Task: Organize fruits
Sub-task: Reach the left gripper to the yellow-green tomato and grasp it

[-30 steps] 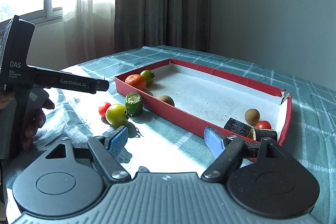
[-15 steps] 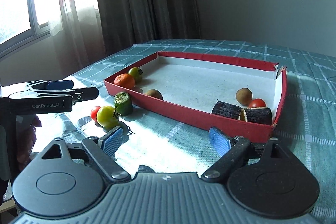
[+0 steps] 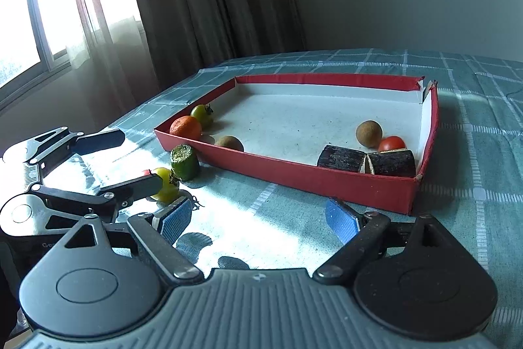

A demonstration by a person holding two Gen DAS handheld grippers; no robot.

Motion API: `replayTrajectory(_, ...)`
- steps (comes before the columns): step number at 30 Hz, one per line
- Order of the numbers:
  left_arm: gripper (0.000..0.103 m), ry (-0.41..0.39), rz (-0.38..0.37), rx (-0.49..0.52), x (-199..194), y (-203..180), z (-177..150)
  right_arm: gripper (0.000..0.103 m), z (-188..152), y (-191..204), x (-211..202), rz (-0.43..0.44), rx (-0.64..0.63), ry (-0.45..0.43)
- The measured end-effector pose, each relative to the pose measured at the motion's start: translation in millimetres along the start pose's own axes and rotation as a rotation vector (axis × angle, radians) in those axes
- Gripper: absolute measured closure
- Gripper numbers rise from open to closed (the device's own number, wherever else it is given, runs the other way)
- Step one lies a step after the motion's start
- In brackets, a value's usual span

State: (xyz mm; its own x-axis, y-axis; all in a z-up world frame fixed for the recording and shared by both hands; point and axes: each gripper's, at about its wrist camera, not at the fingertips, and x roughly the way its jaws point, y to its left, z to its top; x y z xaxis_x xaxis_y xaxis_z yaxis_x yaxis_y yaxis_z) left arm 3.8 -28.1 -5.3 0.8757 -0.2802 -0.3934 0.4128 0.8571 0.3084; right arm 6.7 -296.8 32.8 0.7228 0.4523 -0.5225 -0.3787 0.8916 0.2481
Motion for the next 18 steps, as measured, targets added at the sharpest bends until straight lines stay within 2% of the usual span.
replayTrajectory(1,0.044,0.016,-0.009,0.007,2.6,-1.6,0.3,0.014,-0.1,-1.0,-0.6,0.000,0.006,-0.001)
replayTrajectory(6,0.054,0.092,-0.051,-0.004,14.6,-0.5,-0.6,0.014,0.3,-5.4,-2.2,0.000,0.028,-0.004)
replayTrajectory(8,0.058,0.107,-0.045,-0.009,16.7,0.2,-1.2,0.014,0.3,-5.4,-2.3,0.000,0.028,-0.003)
replayTrajectory(14,0.058,0.123,-0.035,0.008,20.6,-2.0,-0.4,0.013,0.2,-4.5,-2.7,0.000,0.021,-0.004)
replayTrajectory(18,0.057,0.166,-0.008,-0.024,32.2,2.8,2.3,0.013,-0.3,-4.4,-3.0,-0.001,0.022,-0.004)
